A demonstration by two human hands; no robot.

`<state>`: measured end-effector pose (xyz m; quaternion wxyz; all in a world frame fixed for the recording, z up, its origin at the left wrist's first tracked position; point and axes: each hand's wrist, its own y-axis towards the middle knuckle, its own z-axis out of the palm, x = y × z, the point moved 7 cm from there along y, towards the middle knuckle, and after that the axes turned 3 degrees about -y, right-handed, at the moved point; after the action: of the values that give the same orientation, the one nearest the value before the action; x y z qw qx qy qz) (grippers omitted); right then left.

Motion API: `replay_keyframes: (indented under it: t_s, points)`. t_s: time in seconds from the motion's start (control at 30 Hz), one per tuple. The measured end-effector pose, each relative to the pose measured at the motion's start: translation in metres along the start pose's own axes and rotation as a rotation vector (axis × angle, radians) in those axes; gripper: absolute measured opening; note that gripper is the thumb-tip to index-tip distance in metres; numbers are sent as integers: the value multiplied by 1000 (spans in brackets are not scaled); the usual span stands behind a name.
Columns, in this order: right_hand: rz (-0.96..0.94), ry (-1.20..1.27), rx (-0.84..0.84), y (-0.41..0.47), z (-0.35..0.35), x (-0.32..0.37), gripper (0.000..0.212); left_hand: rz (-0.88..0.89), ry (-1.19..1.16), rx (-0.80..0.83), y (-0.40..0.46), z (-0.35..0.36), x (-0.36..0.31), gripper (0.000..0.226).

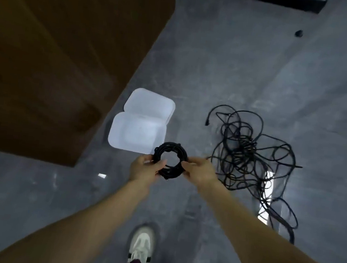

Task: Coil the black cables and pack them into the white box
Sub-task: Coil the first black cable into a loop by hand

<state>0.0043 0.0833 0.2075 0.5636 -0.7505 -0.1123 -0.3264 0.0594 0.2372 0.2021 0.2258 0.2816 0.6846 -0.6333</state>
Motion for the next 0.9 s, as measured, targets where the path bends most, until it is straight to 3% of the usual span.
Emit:
replay_keyframes:
  t_s: [0.27,0.5,0.73,0.9]
  points:
    - [67,-124,239,141,136,-102,25,-56,-170,-185,153,-84,123,34]
    - [61,-271,378,221,216,-144,25,-67,-191,-384,251,-140,187,33]
    - [-46,-328,366,259,210,-150,42,32,-82,-418,286,-134,186,36]
    - [-94,-333,314,265,185,-143,38,235,287,-410,268,-115,156,41]
